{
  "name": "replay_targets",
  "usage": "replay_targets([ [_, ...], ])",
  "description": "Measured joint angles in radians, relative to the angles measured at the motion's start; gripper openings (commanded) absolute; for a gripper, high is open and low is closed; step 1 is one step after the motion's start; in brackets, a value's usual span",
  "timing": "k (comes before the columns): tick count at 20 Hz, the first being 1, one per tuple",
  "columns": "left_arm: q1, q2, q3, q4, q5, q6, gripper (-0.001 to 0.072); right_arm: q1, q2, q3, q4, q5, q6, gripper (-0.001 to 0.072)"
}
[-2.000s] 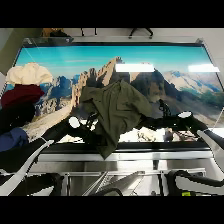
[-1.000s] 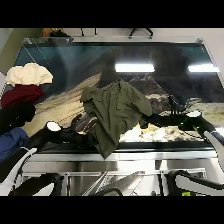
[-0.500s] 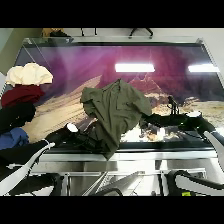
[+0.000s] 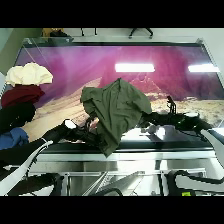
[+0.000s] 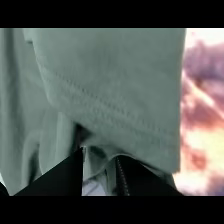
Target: Fold the shirts.
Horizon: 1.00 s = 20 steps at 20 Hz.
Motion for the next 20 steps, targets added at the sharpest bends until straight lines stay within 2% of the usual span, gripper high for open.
replay_targets([
  [1, 0.002, 0.0, 0.014, 0.002, -0.006, 0.0, 0.0011, 0.0, -0.008, 0.0, 0.019, 0.0, -0.012, 0.0017],
  [6, 0.051, 0.034, 0.042, 0.068, -0.095, -0.02, 0.0014, 0.0, -0.024, 0.0, 0.056, 0.005, -0.038, 0.0017],
  [7, 0.07, 0.057, 0.024, 0.078, -0.103, -0.027, 0.0098, 0.0, -0.025, 0.0, 0.06, 0.009, -0.04, 0.0017],
  [8, 0.091, 0.087, -0.003, 0.083, -0.109, -0.034, 0.0537, 0.0, -0.026, 0.0, 0.063, 0.013, -0.041, 0.0017],
  [9, 0.109, 0.117, -0.033, 0.086, -0.109, -0.042, 0.0658, 0.0, -0.026, 0.0, 0.064, 0.019, -0.042, 0.0017],
  [10, 0.124, 0.15, -0.067, 0.088, -0.106, -0.054, 0.0565, 0.0, -0.027, 0.0, 0.065, 0.02, -0.042, 0.0017],
  [11, 0.134, 0.18, -0.096, 0.09, -0.091, -0.061, 0.052, 0.0, -0.027, 0.0, 0.066, 0.023, -0.044, 0.0017],
  [15, 0.153, 0.261, -0.181, 0.072, 0.006, -0.078, 0.052, 0.0, -0.027, 0.0, 0.069, 0.027, -0.045, 0.0017],
  [20, 0.159, 0.201, -0.171, 0.01, 0.053, -0.052, 0.052, 0.0, -0.027, 0.0, 0.069, 0.029, -0.048, 0.0017],
])
